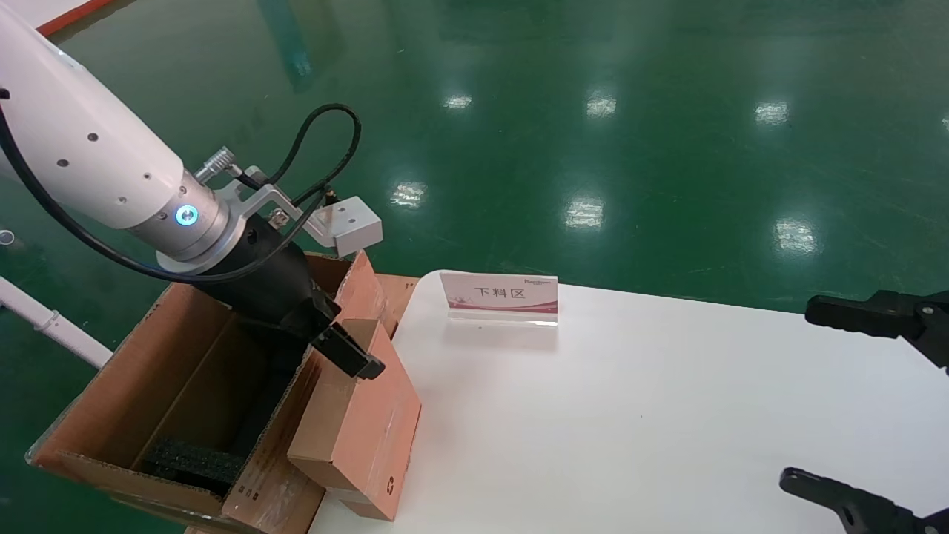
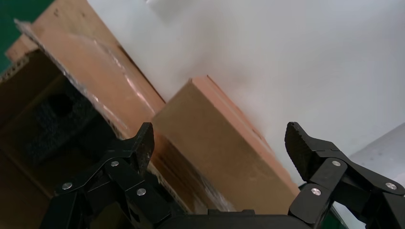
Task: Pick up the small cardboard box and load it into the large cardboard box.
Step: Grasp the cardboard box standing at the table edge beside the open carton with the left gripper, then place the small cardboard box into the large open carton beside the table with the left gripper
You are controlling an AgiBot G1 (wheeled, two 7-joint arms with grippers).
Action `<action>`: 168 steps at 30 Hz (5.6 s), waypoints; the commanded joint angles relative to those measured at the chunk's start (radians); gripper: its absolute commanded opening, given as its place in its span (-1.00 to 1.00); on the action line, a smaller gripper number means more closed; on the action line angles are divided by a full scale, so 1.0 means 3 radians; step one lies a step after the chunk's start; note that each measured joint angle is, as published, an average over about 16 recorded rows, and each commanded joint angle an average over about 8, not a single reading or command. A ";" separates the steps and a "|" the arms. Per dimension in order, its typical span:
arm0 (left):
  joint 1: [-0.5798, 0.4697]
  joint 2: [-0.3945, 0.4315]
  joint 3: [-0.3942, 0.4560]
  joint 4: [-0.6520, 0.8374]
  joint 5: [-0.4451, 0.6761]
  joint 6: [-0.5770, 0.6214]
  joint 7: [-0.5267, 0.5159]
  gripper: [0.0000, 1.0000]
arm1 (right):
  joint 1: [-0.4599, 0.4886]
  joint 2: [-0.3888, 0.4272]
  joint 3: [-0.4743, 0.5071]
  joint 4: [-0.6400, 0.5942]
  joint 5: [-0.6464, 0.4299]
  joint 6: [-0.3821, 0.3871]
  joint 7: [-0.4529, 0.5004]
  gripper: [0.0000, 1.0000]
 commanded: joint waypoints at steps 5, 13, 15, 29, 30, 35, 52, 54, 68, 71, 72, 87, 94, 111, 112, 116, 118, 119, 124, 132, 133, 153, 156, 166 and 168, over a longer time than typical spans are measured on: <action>-0.0132 0.0002 0.0289 0.0000 -0.0105 -0.0022 -0.0097 1.00 | 0.0000 0.0001 -0.0001 0.0000 0.0001 0.0001 -0.0001 1.00; -0.0181 0.0086 0.0519 0.0015 -0.0135 -0.0103 -0.0226 1.00 | 0.0001 0.0001 -0.0003 0.0000 0.0002 0.0001 -0.0002 1.00; -0.0169 0.0115 0.0554 0.0019 -0.0129 -0.0126 -0.0254 1.00 | 0.0001 0.0002 -0.0004 0.0000 0.0003 0.0002 -0.0002 1.00; -0.0125 0.0126 0.0690 0.0029 -0.0101 -0.0185 -0.0331 1.00 | 0.0001 0.0003 -0.0007 0.0000 0.0005 0.0003 -0.0003 1.00; -0.0122 0.0125 0.0697 0.0028 -0.0104 -0.0185 -0.0332 1.00 | 0.0002 0.0003 -0.0007 0.0000 0.0005 0.0003 -0.0004 1.00; -0.0106 0.0124 0.0734 0.0027 -0.0122 -0.0186 -0.0330 1.00 | 0.0002 0.0003 -0.0008 0.0000 0.0006 0.0004 -0.0004 1.00; -0.0090 0.0086 0.0791 0.0027 -0.0183 -0.0198 -0.0325 -0.38 | 0.0001 0.0005 -0.0010 -0.0001 0.0008 0.0005 -0.0005 0.87; -0.0090 0.0088 0.0791 0.0027 -0.0181 -0.0197 -0.0324 -0.88 | 0.0001 0.0005 -0.0010 -0.0001 0.0008 0.0005 -0.0005 0.37; -0.0090 0.0097 0.0787 0.0026 -0.0161 -0.0189 -0.0321 -1.00 | 0.0001 0.0005 -0.0010 -0.0001 0.0008 0.0005 -0.0005 -1.00; -0.0090 0.0098 0.0787 0.0026 -0.0159 -0.0188 -0.0320 -1.00 | 0.0002 0.0005 -0.0010 -0.0001 0.0008 0.0005 -0.0005 -1.00; -0.0090 0.0098 0.0786 0.0026 -0.0159 -0.0188 -0.0320 -1.00 | 0.0002 0.0005 -0.0010 -0.0001 0.0008 0.0005 -0.0005 -1.00; -0.0091 0.0101 0.0784 0.0026 -0.0154 -0.0184 -0.0320 -1.00 | 0.0001 0.0005 -0.0010 -0.0001 0.0008 0.0005 -0.0005 -1.00; -0.0104 0.0103 0.0770 0.0063 -0.0172 -0.0200 -0.0295 -1.00 | 0.0002 0.0004 -0.0010 -0.0002 0.0007 0.0005 -0.0005 -1.00; -0.0769 -0.0175 0.0333 0.0265 -0.0367 -0.0312 -0.0082 -1.00 | 0.0004 0.0005 -0.0014 -0.0004 0.0009 0.0005 -0.0008 -1.00; -0.0835 -0.0183 0.0303 0.0308 -0.0371 -0.0293 -0.0050 -1.00 | 0.0004 0.0005 -0.0014 -0.0004 0.0010 0.0005 -0.0008 -1.00; -0.1074 -0.0184 0.0210 0.0540 -0.0404 -0.0167 0.0103 -1.00 | 0.0004 0.0006 -0.0015 -0.0004 0.0010 0.0005 -0.0008 -1.00; -0.1193 -0.0162 0.0195 0.0679 -0.0398 -0.0088 0.0198 -1.00 | 0.0004 0.0006 -0.0016 -0.0004 0.0010 0.0006 -0.0009 -1.00; -0.1251 -0.0149 0.0199 0.0747 -0.0394 -0.0052 0.0243 -1.00 | 0.0004 0.0006 -0.0016 -0.0004 0.0011 0.0006 -0.0009 -1.00; -0.1587 -0.0085 0.0375 0.1064 -0.0323 0.0070 0.0468 -1.00 | 0.0005 0.0006 -0.0017 -0.0004 0.0011 0.0006 -0.0009 -1.00; -0.2067 -0.0064 0.1067 0.1260 -0.0440 0.0106 0.0782 -1.00 | 0.0005 0.0007 -0.0018 -0.0004 0.0012 0.0007 -0.0010 -0.71; -0.2121 -0.0064 0.1178 0.1261 -0.0467 0.0107 0.0820 -1.00 | 0.0005 0.0007 -0.0019 -0.0004 0.0013 0.0007 -0.0010 -0.46; -0.2491 0.0138 0.3075 0.1522 -0.1094 0.0040 0.1242 -1.00 | 0.0006 0.0009 -0.0023 -0.0004 0.0015 0.0009 -0.0012 1.00; -0.2437 0.0148 0.3190 0.1566 -0.1140 0.0011 0.1255 -1.00 | 0.0006 0.0009 -0.0023 -0.0004 0.0016 0.0009 -0.0012 1.00; -0.2156 0.0085 0.3300 0.1759 -0.1278 -0.0202 0.1149 -1.00 | 0.0006 0.0010 -0.0025 -0.0004 0.0017 0.0010 -0.0013 1.00; -0.2099 0.0076 0.3302 0.1784 -0.1289 -0.0252 0.1133 -1.00 | 0.0007 0.0010 -0.0026 -0.0004 0.0017 0.0010 -0.0014 1.00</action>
